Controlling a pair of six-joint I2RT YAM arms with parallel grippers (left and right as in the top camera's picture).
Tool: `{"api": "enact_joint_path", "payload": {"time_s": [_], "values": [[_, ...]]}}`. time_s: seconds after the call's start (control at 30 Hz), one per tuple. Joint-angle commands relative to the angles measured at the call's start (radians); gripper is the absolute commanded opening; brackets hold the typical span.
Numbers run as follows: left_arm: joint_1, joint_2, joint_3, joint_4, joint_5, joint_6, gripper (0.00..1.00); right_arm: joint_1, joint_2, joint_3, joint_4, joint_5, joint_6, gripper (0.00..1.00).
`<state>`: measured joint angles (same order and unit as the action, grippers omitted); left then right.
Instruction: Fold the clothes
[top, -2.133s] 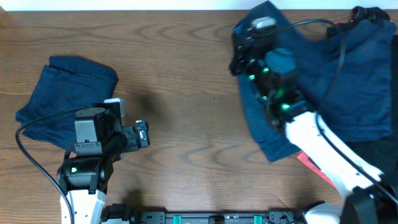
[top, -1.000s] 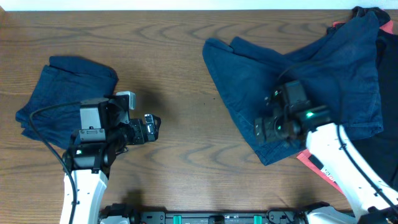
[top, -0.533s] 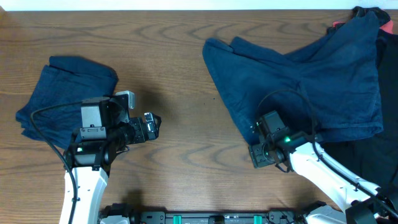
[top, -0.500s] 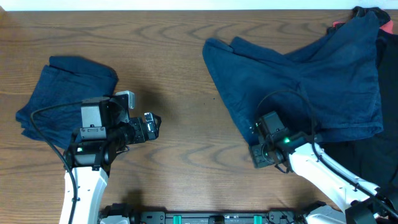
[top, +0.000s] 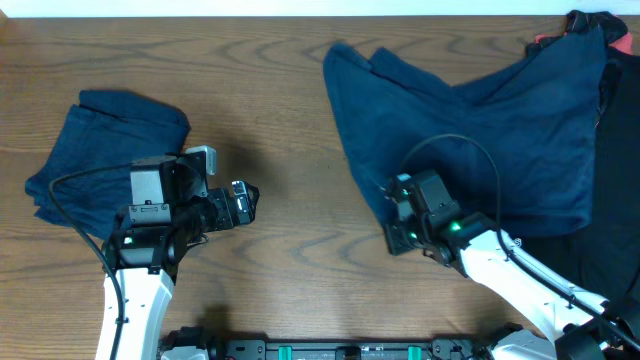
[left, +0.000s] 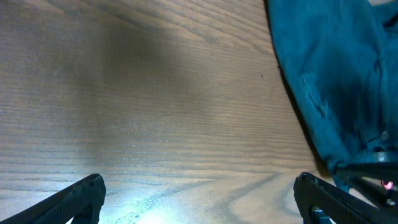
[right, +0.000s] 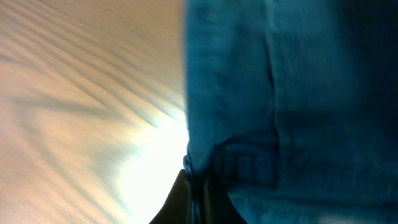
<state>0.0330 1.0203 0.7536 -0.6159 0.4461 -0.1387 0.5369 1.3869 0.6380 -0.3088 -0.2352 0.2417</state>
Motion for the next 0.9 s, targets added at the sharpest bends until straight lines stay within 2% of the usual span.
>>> {"api": "enact_joint_path", "payload": {"time_s": [0.0, 0.03, 0.07, 0.1, 0.13, 0.17, 0.2, 0.4, 0.6, 0.73, 0.87], "values": [[0.005, 0.002, 0.02, 0.004, 0.014, -0.01, 0.98, 0.075, -0.001, 0.1, 0.087, -0.121, -0.011, 0.01], [0.005, 0.002, 0.02, 0.004, 0.014, -0.01, 0.98, 0.095, -0.001, 0.115, 0.116, -0.121, -0.013, 0.01], [0.005, 0.002, 0.02, 0.005, 0.014, -0.01, 0.98, 0.119, -0.001, 0.133, 0.153, -0.12, -0.028, 0.08], [0.005, 0.002, 0.02, 0.004, 0.014, -0.01, 0.98, 0.132, -0.001, 0.142, 0.176, -0.114, -0.031, 0.42], [0.005, 0.002, 0.02, 0.004, 0.014, -0.01, 0.98, 0.143, -0.001, 0.148, 0.193, -0.106, -0.031, 0.65], [0.005, 0.002, 0.02, 0.003, 0.014, -0.01, 0.98, 0.152, -0.001, 0.153, 0.211, -0.101, -0.034, 0.94], [0.005, 0.002, 0.02, 0.003, 0.014, -0.01, 0.98, 0.154, -0.001, 0.153, 0.218, -0.092, -0.034, 0.99], [0.005, 0.003, 0.02, -0.005, 0.015, -0.02, 0.98, 0.114, -0.008, 0.153, 0.13, 0.124, -0.028, 0.99], [-0.02, 0.029, 0.006, -0.008, 0.015, -0.151, 0.98, 0.024, -0.106, 0.153, 0.046, 0.339, -0.011, 0.99], [-0.08, 0.075, 0.003, -0.003, 0.015, -0.156, 0.98, -0.057, -0.194, 0.153, -0.023, 0.386, -0.01, 0.99], [-0.158, 0.15, 0.003, 0.035, 0.015, -0.231, 0.98, -0.154, -0.266, 0.153, -0.126, 0.388, -0.01, 0.99]]}}
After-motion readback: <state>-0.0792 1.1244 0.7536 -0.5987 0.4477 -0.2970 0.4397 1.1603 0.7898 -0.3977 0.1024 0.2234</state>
